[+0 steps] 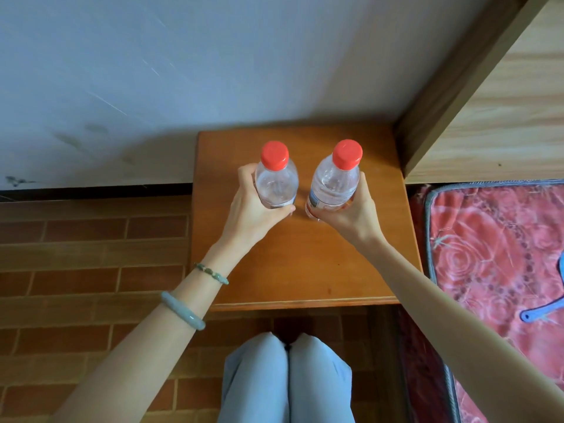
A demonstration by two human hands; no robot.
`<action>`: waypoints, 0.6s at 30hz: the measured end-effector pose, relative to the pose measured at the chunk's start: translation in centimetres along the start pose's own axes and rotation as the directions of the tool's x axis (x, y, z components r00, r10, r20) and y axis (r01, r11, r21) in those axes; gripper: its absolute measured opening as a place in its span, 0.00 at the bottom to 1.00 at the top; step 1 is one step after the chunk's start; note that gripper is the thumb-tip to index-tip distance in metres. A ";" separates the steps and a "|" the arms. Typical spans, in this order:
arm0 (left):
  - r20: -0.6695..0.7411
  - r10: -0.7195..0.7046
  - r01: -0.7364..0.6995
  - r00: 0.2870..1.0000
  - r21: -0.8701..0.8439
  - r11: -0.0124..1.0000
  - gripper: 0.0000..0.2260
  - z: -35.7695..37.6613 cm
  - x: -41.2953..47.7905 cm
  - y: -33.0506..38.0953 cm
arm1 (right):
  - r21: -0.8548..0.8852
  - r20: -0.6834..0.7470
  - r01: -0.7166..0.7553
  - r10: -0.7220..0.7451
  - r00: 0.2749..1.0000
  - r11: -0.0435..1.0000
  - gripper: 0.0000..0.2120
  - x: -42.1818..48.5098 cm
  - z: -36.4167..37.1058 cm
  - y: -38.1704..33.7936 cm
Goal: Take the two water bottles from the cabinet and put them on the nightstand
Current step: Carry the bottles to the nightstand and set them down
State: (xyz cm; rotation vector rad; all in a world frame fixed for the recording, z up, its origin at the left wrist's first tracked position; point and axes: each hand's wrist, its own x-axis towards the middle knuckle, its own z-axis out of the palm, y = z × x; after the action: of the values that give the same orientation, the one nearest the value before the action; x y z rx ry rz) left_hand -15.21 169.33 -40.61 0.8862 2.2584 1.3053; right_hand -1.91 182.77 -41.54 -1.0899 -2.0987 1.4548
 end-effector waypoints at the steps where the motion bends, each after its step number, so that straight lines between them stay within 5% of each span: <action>1: 0.000 0.003 -0.003 1.000 -0.003 1.000 0.36 0.0 0.0 0.0 | 0.005 0.000 0.002 -0.002 1.000 1.000 0.34 0.1 0.1 0.1; 9: 0.093 -0.057 0.058 0.994 -0.002 0.998 0.37 -0.6 -0.6 0.6 | 0.006 0.064 -0.034 0.033 0.997 0.999 0.39 -0.5 -0.1 -0.5; 18: 0.149 -0.123 0.083 0.981 0.246 0.966 0.42 -7.5 -3.3 9.8 | -0.144 0.083 0.003 0.009 0.997 0.990 0.46 -5.0 -5.3 -10.8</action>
State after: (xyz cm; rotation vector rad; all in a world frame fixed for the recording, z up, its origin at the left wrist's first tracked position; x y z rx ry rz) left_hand -14.13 165.97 -28.34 0.9052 2.3280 0.8931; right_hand 0.58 180.44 -28.97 -1.1025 -2.2923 1.3903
